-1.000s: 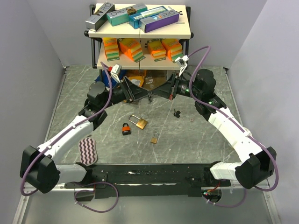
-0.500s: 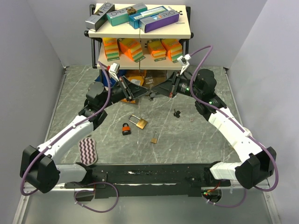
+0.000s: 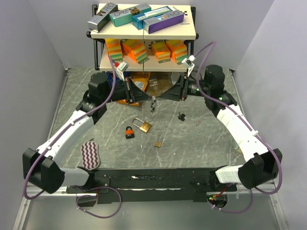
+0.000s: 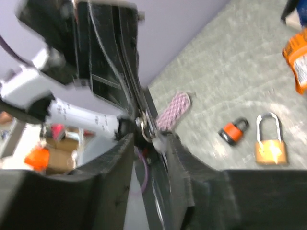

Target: Unlock with the key

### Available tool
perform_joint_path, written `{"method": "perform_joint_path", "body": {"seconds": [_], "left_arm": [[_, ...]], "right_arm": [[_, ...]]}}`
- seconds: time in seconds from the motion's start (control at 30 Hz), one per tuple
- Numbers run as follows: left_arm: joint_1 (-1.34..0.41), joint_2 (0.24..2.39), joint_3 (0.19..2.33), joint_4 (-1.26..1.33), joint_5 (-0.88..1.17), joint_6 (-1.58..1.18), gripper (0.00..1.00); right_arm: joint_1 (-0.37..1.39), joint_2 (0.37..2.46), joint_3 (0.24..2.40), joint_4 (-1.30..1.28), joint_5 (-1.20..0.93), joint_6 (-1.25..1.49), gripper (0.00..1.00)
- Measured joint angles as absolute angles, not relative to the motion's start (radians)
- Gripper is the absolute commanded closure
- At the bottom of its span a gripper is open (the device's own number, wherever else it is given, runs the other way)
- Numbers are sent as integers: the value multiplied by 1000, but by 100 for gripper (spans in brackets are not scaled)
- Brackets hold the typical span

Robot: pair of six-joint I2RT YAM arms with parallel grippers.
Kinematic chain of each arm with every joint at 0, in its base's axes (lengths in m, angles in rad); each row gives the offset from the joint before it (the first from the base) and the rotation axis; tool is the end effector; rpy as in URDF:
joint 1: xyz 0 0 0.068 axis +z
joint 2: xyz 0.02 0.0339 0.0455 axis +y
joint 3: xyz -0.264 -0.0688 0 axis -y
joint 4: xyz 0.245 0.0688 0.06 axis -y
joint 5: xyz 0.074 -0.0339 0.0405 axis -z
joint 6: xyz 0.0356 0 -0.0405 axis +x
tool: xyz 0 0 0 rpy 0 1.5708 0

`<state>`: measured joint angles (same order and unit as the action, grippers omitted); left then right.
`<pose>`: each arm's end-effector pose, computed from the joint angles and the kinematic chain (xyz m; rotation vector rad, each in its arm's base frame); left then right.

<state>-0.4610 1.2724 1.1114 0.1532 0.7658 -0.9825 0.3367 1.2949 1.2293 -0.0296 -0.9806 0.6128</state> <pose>0.2519 -0.1527 0.3850 0.2226 1.8548 -1.6617 0.2638 0.1237 0.4024 -0.5749 1.7720 1.4921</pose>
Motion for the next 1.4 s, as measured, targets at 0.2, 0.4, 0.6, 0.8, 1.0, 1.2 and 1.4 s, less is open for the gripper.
{"method": "perform_joint_path", "body": {"seconds": [0.2,0.4,0.6,0.8,1.0,1.2,1.4], "left_arm": [[-448,1335,1281,-172,951,-757,99],[-461,1363,1332,-355,1069,-628,99],[-475,1382,1347,-435,1107,-579,99],[-476,1386,1347,-455,1119,-563,99],[-476,1387,1347,-464,1121,-561,99],[-476,1386,1347,-468,1125,-561,99],[-476,1386,1347,-470,1125,-560,99]], "right_arm": [[336,1354,1400,-360,-1109,376,56],[421,1409,1496,-546,-1171,242,63],[491,1475,1535,-628,-1192,192,68],[501,1490,1549,-669,-1191,158,69],[502,1490,1549,-690,-1187,129,67],[503,1490,1549,-717,-1167,113,66],[505,1490,1547,-720,-1167,112,71]]}}
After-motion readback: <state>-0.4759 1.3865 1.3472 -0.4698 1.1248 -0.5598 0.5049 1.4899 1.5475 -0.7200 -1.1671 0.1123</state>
